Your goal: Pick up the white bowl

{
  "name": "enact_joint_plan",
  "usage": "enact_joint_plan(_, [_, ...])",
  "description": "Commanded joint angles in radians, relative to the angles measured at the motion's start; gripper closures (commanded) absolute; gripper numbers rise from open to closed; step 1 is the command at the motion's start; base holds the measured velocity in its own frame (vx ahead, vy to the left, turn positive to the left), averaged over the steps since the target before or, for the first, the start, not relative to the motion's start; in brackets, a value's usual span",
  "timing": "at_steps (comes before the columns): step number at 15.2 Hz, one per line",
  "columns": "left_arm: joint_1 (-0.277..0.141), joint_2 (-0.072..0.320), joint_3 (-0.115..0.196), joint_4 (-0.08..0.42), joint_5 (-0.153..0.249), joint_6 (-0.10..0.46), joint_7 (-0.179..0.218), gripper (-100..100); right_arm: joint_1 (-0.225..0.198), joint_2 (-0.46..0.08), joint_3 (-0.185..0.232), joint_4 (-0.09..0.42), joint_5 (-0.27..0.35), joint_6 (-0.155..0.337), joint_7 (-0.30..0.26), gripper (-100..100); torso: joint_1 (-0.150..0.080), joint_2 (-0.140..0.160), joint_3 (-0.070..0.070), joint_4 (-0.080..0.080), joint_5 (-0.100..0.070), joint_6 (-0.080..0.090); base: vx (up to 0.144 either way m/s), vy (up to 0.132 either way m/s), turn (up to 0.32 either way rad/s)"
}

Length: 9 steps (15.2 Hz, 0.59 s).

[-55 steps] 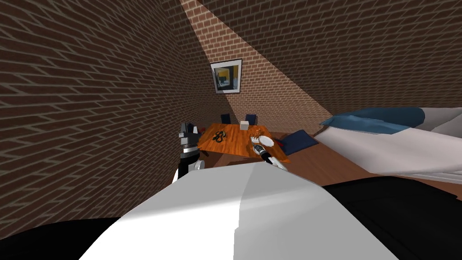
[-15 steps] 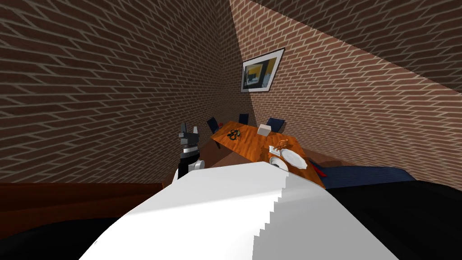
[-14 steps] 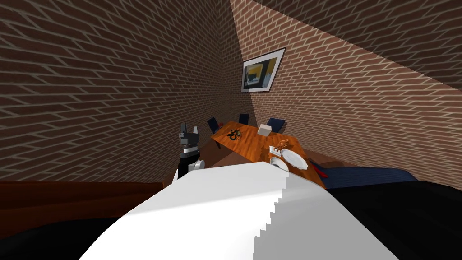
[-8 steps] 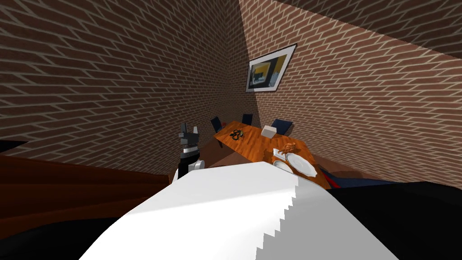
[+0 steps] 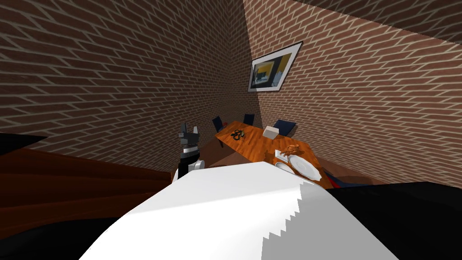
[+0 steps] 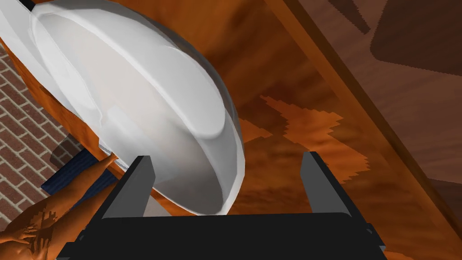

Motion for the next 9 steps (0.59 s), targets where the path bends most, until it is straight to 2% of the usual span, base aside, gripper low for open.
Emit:
enact_joint_plan(1, [0.0, 0.0, 0.0, 0.0, 0.0, 0.0, 0.0, 0, 0.004, 0.0, 0.001, -0.007, -0.033, 0.002, 0.035, -100, 0.0, 0.0, 0.0, 0.0, 0.0, 0.0, 0.0, 0.0, 0.0])
enact_joint_plan(2, [0.0, 0.0, 0.0, 0.0, 0.0, 0.0, 0.0, 0, 0.001, 0.0, 0.0, -0.002, -0.014, 0.001, 0.013, -100, 0.0, 0.0, 0.0, 0.0, 0.0, 0.0, 0.0, 0.0, 0.0])
enact_joint_plan(3, [0.0, 0.0, 0.0, 0.0, 0.0, 0.0, 0.0, 0, -0.006, 0.032, 0.021, -0.031, -0.024, 0.033, 0.056, -100, 0.0, 0.0, 0.0, 0.0, 0.0, 0.0, 0.003, -0.058, -0.259])
enact_joint_plan(4, [0.0, 0.0, 0.0, 0.0, 0.0, 0.0, 0.0, 0, -0.006, 0.032, 0.021, -0.027, 0.015, 0.033, 0.016, -100, -0.002, 0.0, 0.0, 0.0, -0.001, 0.001, 0.014, -0.098, -0.278])
enact_joint_plan(6, [0.0, 0.0, 0.0, 0.0, 0.0, 0.0, 0.0, 0, -0.006, 0.032, 0.021, -0.031, -0.024, 0.033, 0.052, -100, -0.006, -0.001, -0.001, 0.0, -0.001, 0.0, 0.02, -0.068, -0.031])
enact_joint_plan(8, [0.0, 0.0, 0.0, 0.0, 0.0, 0.0, 0.0, 0, -0.006, 0.032, 0.021, -0.031, -0.024, 0.033, 0.056, -100, -0.003, -0.001, -0.001, 0.0, -0.001, 0.0, 0.008, -0.017, 0.023])
enact_joint_plan(9, [0.0, 0.0, 0.0, 0.0, 0.0, 0.0, 0.0, 0, -0.01, 0.047, 0.031, -0.046, -0.027, 0.049, 0.075, -100, -0.002, -0.001, 0.0, 0.0, -0.001, 0.0, 0.009, -0.029, -0.123])
